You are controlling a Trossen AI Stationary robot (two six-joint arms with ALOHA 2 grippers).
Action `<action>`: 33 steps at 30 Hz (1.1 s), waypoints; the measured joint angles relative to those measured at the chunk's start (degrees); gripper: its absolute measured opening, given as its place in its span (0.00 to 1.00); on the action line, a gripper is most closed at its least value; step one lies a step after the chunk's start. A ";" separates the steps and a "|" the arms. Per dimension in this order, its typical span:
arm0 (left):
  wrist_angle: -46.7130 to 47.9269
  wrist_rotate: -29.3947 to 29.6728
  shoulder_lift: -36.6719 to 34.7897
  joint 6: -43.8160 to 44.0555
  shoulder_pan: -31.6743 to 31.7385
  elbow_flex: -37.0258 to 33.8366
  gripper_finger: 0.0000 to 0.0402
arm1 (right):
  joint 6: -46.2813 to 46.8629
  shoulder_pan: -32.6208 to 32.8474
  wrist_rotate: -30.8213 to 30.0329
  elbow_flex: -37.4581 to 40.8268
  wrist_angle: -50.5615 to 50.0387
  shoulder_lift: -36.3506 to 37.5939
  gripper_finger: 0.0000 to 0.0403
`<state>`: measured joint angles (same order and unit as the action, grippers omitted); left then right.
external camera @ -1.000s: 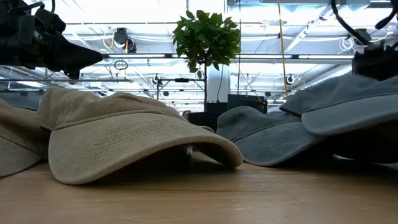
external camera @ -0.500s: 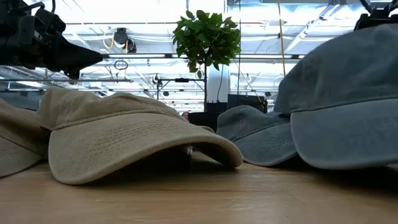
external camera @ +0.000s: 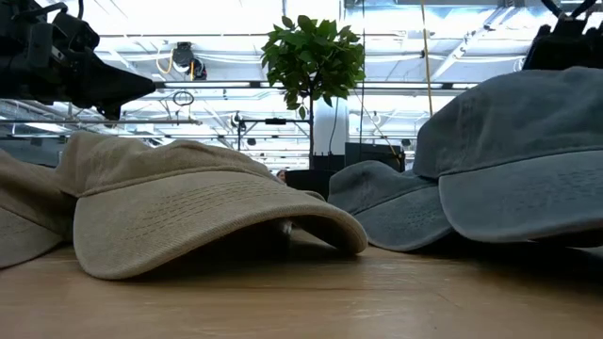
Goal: Pick & Place hat
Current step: Put the bottom blue cap into the right transparent bin
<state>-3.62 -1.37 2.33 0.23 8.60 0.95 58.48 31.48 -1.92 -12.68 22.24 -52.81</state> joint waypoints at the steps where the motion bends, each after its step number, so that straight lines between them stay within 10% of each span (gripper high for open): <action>1: 0.02 0.00 0.01 -0.01 0.00 0.00 0.17 | 0.01 0.00 -0.83 -0.53 -0.63 -0.73 0.79; 19: 0.00 0.00 0.01 0.00 0.00 0.00 0.17 | -7.55 -4.90 9.61 -1.58 20.26 -7.57 0.79; 33: 0.00 0.00 0.00 0.00 0.00 0.00 0.17 | -14.70 -4.68 9.56 -21.75 -18.99 -7.65 0.69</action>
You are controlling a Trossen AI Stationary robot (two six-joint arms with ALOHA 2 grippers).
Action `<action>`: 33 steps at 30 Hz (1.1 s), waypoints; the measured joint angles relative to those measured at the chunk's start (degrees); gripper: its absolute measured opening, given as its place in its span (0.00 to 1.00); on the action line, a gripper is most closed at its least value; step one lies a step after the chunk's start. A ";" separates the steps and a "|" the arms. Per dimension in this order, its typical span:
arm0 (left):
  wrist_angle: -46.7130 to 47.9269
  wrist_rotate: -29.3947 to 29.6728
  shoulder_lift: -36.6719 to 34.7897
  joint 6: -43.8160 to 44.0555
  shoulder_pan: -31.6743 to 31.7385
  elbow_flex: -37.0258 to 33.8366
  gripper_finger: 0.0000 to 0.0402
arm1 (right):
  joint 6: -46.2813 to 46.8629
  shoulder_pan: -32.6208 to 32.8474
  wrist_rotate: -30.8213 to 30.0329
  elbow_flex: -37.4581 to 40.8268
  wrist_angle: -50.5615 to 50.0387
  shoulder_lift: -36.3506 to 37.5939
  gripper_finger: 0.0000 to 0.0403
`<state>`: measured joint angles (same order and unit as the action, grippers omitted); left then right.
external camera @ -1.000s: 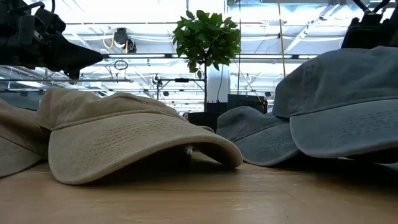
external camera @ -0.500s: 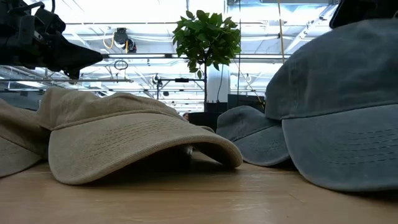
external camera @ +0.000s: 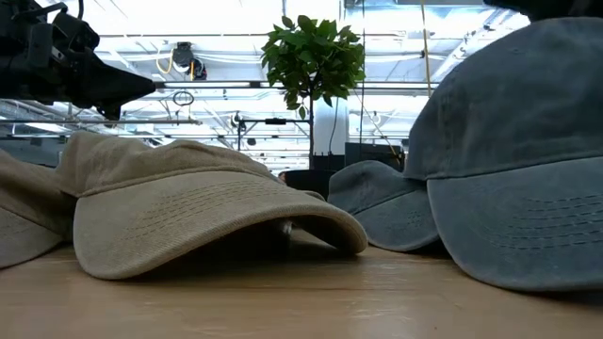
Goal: Pick & Place hat
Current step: Put the bottom blue cap into the right transparent bin
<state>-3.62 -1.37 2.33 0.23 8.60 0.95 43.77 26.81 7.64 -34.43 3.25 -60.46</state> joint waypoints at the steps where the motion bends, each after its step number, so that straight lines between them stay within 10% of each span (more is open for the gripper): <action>1: 0.00 0.00 0.00 0.00 0.00 0.00 0.17 | -0.02 0.00 -0.07 -1.62 -2.60 -0.14 0.68; 17: 0.00 0.00 0.00 0.00 0.00 0.00 0.17 | 0.37 -0.22 -0.09 -5.71 -9.41 -3.69 0.57; 33: 0.00 -0.01 0.00 0.00 -0.01 0.00 0.17 | -0.54 -2.93 7.45 -5.71 -8.27 -5.66 0.10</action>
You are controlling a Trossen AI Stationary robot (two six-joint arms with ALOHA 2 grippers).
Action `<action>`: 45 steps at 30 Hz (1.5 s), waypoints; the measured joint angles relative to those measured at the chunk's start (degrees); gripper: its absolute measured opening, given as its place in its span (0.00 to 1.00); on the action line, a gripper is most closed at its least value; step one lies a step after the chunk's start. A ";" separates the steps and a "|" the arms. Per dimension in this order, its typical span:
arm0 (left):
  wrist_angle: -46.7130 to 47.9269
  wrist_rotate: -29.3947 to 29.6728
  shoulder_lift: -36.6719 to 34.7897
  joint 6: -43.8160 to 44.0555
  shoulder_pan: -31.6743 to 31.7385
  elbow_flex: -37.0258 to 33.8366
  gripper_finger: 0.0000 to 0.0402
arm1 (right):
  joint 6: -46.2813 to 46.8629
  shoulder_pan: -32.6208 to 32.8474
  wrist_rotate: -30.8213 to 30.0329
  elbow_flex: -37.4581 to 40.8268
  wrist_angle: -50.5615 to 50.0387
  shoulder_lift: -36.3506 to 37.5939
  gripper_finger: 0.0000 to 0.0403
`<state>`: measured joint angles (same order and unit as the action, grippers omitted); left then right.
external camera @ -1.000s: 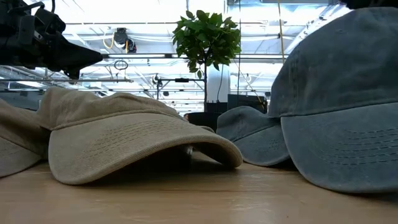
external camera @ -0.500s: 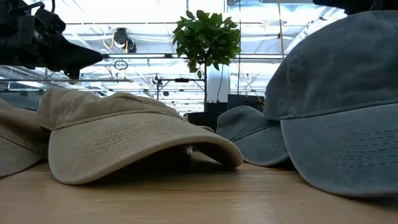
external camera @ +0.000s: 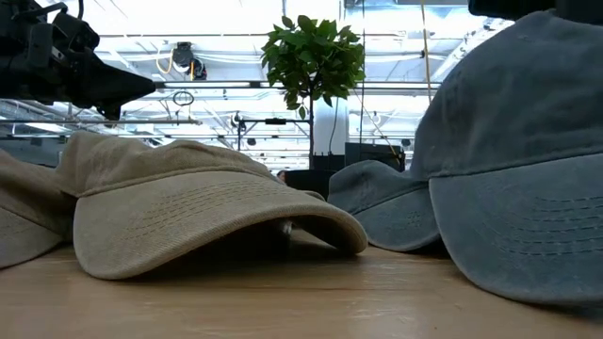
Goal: Pick & Place hat
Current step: Put the bottom blue cap into the right transparent bin
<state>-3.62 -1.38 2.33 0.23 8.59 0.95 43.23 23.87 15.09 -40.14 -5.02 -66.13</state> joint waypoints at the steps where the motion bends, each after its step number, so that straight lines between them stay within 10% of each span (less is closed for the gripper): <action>1: 0.00 0.01 0.01 0.00 0.01 0.00 0.17 | -0.52 -0.27 0.69 0.00 0.29 0.00 0.06; 8: 0.00 0.00 0.01 0.00 0.01 0.00 0.17 | -2.97 -0.56 1.58 -4.17 -2.95 -0.02 0.04; 28: 0.00 0.01 0.01 0.00 0.00 0.00 0.17 | -4.95 -0.52 -12.93 -32.09 -53.53 0.02 0.03; 45: 0.00 0.01 0.02 0.00 0.01 0.00 0.17 | -3.42 -0.69 -22.72 -38.14 -69.84 0.00 0.03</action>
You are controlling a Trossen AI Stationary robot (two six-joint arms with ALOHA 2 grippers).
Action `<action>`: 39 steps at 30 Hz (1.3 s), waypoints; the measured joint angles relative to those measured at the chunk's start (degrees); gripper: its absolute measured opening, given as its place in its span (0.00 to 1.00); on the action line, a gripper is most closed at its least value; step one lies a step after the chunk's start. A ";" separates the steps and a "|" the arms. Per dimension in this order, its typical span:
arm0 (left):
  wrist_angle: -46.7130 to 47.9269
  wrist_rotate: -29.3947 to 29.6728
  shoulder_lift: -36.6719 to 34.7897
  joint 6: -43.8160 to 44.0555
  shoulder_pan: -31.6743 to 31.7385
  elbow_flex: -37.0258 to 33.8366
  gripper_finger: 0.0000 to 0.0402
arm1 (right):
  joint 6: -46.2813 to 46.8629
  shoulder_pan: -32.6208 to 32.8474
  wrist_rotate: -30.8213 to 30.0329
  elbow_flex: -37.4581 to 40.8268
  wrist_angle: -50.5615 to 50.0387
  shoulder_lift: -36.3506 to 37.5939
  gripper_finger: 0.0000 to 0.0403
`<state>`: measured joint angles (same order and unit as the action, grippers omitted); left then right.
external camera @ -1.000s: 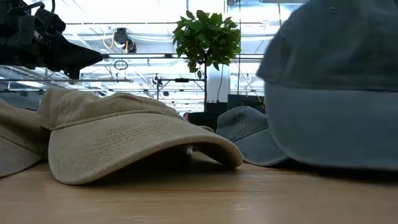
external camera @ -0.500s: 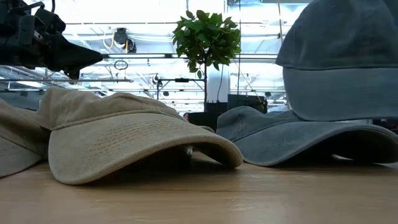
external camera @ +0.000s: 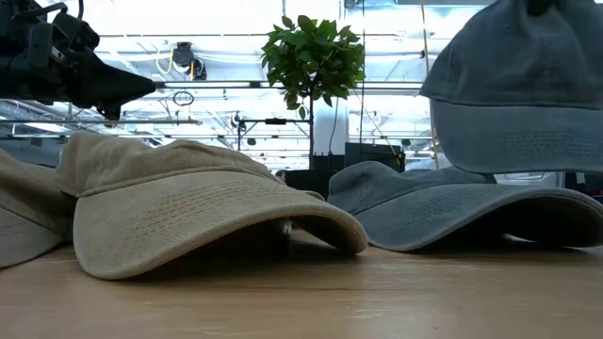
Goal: Pick & Place hat
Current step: Put the bottom blue cap into the right transparent bin
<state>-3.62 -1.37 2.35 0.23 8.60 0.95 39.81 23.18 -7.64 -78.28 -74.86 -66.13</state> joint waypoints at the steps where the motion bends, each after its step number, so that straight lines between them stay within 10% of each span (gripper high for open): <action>1: 0.01 0.00 -0.02 0.00 -0.01 0.00 0.17 | 0.00 0.01 0.04 0.00 -0.42 0.00 0.03; 39: 0.00 0.00 -0.02 0.00 0.00 0.00 0.17 | 7.16 -0.33 -7.48 0.02 -15.05 0.66 0.03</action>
<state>-3.62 -1.37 2.33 0.23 8.60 0.95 46.97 22.85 -15.11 -78.26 -89.92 -65.46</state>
